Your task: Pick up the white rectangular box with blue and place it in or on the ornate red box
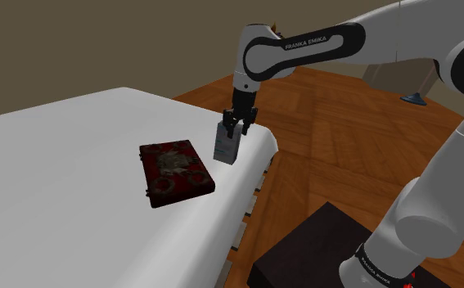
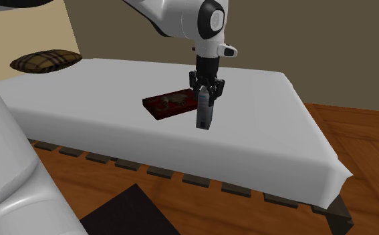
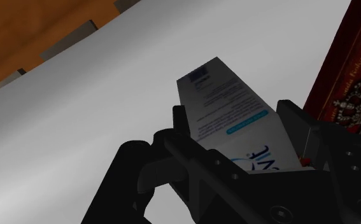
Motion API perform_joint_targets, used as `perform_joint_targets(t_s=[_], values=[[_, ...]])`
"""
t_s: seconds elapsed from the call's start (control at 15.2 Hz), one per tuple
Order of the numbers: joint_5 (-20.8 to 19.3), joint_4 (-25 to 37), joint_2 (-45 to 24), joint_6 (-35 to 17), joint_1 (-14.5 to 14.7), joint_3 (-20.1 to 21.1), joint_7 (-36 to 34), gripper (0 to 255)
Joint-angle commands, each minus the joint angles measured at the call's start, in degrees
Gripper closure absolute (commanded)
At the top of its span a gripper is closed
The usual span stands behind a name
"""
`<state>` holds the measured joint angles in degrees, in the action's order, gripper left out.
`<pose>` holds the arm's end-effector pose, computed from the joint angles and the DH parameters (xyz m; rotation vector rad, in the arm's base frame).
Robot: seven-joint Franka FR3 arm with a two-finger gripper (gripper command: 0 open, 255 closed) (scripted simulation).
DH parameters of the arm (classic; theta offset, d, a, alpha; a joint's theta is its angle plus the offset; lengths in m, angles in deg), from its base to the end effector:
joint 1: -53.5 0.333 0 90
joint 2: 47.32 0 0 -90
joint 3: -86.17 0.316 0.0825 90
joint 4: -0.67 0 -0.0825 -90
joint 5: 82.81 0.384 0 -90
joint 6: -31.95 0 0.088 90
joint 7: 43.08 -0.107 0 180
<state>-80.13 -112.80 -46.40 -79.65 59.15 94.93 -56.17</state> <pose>0.5318 0.1402 0.4707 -3.1056 -0.0084 0.0404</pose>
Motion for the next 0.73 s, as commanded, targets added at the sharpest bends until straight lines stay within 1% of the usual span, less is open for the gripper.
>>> perform_joint_targets(t_s=[0.0, 0.07, 0.66], values=[[0.00, -0.01, -0.01, -0.01, 0.00, -0.01, 0.00, 255], [0.00, -0.02, -0.02, -0.02, -0.01, -0.01, 0.00, 255], [0.05, 5.74, 1.03, 6.77, -0.07, -0.08, -0.14, 255]])
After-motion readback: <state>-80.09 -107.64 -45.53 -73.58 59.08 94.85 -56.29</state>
